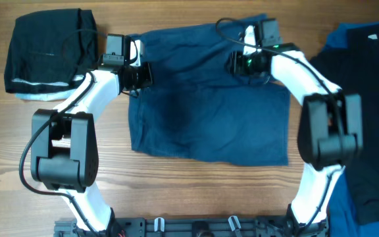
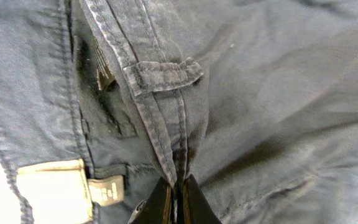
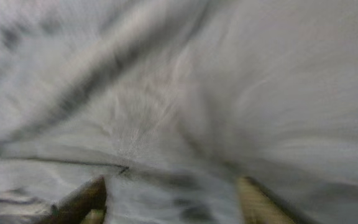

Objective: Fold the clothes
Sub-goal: 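Hold the waistband with both grippers and pull it taut upward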

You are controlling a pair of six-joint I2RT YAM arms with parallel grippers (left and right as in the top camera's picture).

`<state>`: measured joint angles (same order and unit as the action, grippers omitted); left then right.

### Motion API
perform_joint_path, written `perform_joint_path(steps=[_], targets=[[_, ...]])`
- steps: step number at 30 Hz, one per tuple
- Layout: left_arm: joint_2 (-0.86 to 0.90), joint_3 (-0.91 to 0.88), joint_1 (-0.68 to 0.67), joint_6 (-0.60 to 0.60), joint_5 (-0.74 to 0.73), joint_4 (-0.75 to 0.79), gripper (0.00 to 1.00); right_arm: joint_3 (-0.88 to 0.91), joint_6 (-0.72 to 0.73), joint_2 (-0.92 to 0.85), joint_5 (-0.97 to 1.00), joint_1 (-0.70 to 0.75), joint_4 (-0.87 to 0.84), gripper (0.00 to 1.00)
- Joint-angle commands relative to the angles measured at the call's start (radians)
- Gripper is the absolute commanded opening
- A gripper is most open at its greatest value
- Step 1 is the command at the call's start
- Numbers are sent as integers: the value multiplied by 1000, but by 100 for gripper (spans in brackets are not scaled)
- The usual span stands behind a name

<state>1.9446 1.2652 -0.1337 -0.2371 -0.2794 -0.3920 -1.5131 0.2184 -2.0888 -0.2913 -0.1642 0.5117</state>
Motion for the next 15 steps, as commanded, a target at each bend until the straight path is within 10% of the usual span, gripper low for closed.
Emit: perform_joint_path(steps=[1,9,15], targets=[[-29,-3,7,32,196,-18,4,-13,-37,166,105,7,-6,75],[-29,-3,6,32,253,-29,4,-6,-88,147,251,8,-13,75],[-29,-2,6,32,256,-37,4,0,-116,142,354,36,-32,54]])
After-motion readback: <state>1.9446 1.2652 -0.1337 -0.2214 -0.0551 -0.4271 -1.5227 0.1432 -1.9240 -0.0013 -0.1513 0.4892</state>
